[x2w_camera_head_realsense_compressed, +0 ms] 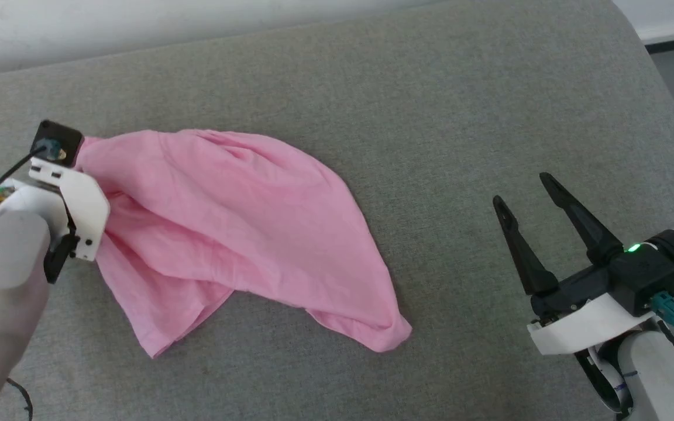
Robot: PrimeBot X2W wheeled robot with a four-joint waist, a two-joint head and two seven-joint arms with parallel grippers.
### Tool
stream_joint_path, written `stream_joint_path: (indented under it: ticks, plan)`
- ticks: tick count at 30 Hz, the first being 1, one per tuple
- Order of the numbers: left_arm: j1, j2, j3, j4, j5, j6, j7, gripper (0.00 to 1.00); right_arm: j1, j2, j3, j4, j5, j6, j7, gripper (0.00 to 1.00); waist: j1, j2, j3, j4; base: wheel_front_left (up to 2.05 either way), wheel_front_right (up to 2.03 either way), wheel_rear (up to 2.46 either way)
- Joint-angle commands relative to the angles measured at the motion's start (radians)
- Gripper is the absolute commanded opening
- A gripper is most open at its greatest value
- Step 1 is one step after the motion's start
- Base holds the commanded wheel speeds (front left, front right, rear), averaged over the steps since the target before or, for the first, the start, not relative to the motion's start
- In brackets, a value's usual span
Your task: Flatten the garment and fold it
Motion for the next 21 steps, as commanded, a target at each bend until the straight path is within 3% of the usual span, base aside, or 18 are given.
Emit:
stream_joint_path:
  ticks: [1, 2, 9, 15, 18, 21]
  plan:
    - [0.008, -0.007, 0.007, 0.007, -0.009, -0.007, -0.008, 0.29, -0.01, 0.005, -0.003, 0.003, -0.008, -0.001, -0.008, 1.0, -0.0002, 0.0, 0.011, -0.012, 0.0, 0.0, 0.0]
    - [0.013, -0.016, 0.011, 0.022, -0.018, -0.016, -0.015, 0.98, -0.008, 0.006, -0.005, 0.006, -0.01, -0.001, -0.008, 1.0, -0.0002, 0.0, 0.006, -0.006, 0.0, 0.0, 0.0]
    - [-0.03, -0.026, 0.016, 0.06, -0.001, -0.028, -0.157, 1.0, 0.029, 0.003, -0.023, 0.022, -0.008, -0.001, -0.01, 1.0, -0.0002, 0.0, -0.076, 0.059, 0.0, 0.0, 0.0]
    - [-0.022, -0.032, 0.006, 0.03, 0.01, -0.044, -0.214, 1.0, 0.085, 0.007, -0.038, 0.026, -0.008, -0.001, -0.01, 1.0, -0.0002, 0.0, -0.152, 0.123, 0.0, 0.0, 0.0]
    - [-0.011, -0.034, -0.032, -0.003, 0.031, -0.086, -0.183, 1.0, 0.104, 0.006, -0.038, 0.023, -0.008, -0.001, -0.009, 1.0, -0.0002, 0.0, -0.179, 0.145, 0.0, 0.0, 0.0]
    - [-0.011, -0.036, -0.084, -0.059, 0.041, -0.15, -0.069, 1.0, 0.12, 0.003, -0.038, 0.015, -0.008, -0.001, -0.001, 1.0, -0.0002, 0.0, -0.196, 0.16, 0.0, 0.0, 0.0]
